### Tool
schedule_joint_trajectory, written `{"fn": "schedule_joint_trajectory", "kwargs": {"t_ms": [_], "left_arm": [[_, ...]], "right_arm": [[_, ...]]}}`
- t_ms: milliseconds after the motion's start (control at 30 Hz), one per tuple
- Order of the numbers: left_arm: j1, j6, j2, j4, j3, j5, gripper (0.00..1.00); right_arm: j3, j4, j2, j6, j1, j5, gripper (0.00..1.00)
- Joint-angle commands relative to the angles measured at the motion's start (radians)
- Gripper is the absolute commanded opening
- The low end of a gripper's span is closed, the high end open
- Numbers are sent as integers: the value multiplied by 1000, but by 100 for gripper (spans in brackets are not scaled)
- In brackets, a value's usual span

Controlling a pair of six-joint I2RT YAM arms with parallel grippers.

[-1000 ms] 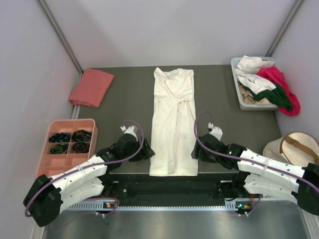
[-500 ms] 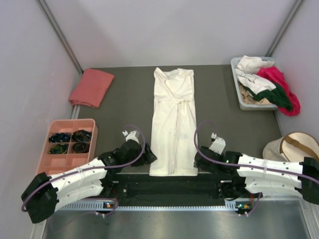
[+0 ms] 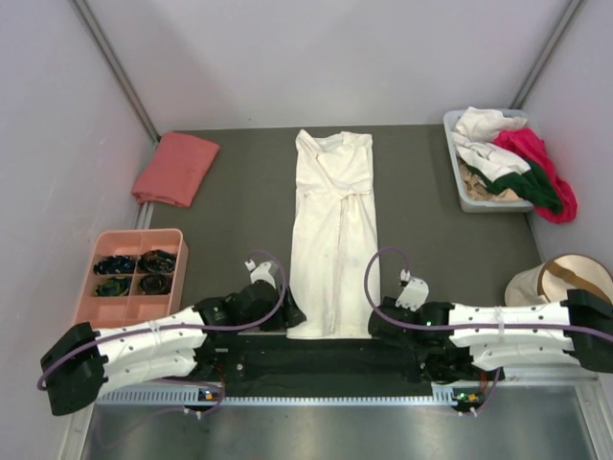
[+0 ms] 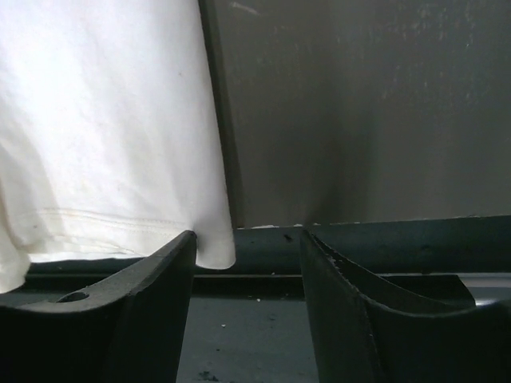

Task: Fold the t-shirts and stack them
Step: Grab the bottom of the folded rectangular tshirt with both arms

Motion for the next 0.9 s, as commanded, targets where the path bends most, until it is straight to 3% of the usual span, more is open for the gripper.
{"fn": "schedule_joint_trajectory", "kwargs": {"t_ms": [0, 233, 867], "left_arm": [[-64, -72, -61, -87, -46, -44, 64], [-87, -98, -94, -108, -72, -77, 57], [-111, -107, -9, -5, -80, -71, 45]], "right_arm": [[53, -25, 76, 88, 74, 54, 54], [54, 3, 116, 116, 96, 71, 53], [48, 3, 33, 94, 95, 125, 52]]}}
